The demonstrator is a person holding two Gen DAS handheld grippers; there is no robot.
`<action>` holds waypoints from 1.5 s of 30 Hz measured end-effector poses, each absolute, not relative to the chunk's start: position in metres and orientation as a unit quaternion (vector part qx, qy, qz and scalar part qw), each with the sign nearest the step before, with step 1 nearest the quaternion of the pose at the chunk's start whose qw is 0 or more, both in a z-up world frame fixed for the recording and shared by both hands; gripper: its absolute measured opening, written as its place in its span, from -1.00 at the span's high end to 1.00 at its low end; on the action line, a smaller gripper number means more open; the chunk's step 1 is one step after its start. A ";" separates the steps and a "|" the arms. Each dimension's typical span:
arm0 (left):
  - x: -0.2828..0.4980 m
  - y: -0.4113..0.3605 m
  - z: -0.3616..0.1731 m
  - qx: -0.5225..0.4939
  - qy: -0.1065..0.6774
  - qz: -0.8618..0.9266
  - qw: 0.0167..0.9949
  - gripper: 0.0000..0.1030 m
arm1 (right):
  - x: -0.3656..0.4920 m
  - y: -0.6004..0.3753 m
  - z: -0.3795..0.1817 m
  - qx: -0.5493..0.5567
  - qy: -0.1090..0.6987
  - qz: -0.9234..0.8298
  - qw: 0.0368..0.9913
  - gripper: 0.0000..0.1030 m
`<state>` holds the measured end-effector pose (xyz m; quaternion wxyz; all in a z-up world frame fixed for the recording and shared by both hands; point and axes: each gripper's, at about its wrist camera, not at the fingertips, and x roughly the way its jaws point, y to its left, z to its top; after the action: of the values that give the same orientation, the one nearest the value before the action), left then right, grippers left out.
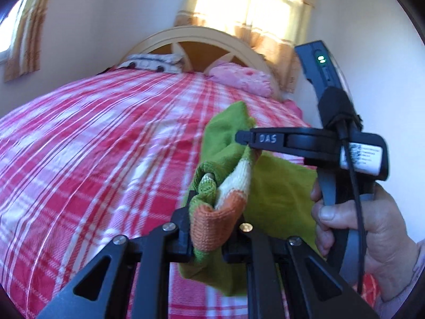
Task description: Fold small clothes
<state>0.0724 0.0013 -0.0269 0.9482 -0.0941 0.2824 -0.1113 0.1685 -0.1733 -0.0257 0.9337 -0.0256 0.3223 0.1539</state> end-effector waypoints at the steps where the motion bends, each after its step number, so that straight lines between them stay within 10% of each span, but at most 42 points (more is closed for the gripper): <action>1: 0.072 -0.006 -0.024 -0.092 0.280 -0.122 0.948 0.70 | 0.167 -0.177 -0.024 -0.027 0.321 0.151 0.935 0.72; 45: 0.037 -0.191 -0.027 0.012 0.363 -0.319 0.875 0.55 | 0.125 -0.422 -0.073 0.109 0.368 0.054 0.922 0.72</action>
<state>0.0370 -0.1907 -0.0271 0.8754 0.0117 0.3631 -0.3190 0.1246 -0.4222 -0.0731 0.9220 0.1089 0.3676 0.0542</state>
